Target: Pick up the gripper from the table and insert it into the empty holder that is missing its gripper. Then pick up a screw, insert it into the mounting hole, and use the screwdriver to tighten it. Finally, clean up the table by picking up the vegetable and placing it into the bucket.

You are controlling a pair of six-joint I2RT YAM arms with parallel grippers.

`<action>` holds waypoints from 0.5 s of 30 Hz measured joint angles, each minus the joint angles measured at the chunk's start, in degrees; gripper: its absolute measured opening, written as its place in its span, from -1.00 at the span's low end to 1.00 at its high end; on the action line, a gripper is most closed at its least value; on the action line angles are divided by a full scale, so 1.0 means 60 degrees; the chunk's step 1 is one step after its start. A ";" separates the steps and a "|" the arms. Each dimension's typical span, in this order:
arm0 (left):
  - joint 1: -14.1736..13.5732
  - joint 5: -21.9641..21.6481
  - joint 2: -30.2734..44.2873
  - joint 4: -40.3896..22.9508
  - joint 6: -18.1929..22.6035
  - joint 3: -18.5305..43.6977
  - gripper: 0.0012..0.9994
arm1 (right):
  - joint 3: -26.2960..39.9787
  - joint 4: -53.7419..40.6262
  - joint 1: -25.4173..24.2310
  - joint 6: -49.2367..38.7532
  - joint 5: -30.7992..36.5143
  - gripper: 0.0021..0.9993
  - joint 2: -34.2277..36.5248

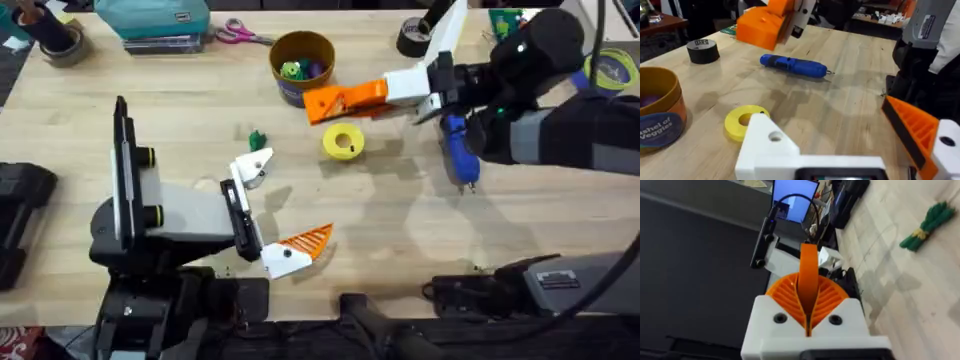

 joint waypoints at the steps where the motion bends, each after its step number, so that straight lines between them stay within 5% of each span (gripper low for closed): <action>1: 0.0000 0.0000 0.0003 0.0000 0.0000 0.0000 0.97 | -0.0104 0.0101 0.0000 0.0221 -0.0045 -0.99 0.0013; 15: 0.0000 0.0000 0.0001 0.0000 0.0000 0.0000 0.97 | -0.1786 0.0885 0.0423 0.0932 0.0131 -0.99 0.0031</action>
